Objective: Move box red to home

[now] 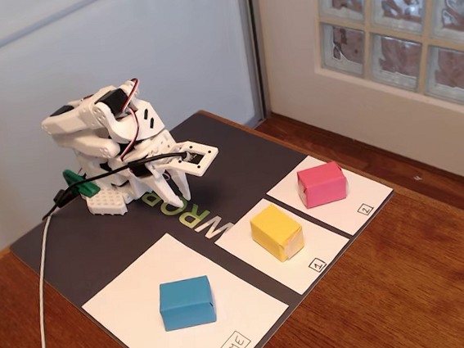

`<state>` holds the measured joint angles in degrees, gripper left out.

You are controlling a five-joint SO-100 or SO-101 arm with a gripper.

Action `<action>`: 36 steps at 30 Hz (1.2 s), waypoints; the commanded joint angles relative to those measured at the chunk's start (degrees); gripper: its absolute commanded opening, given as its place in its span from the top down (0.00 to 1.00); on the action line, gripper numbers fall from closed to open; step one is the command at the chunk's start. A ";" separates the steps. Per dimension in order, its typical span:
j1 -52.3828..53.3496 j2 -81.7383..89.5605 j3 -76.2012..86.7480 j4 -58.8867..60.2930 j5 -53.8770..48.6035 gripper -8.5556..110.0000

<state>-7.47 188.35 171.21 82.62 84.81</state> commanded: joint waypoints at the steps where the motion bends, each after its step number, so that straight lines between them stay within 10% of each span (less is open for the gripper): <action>1: -0.53 2.99 2.90 0.79 0.35 0.86; 36: 2.55 2.99 2.72 -1.85 -5.45 0.93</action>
<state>-4.22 188.35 171.91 80.68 79.98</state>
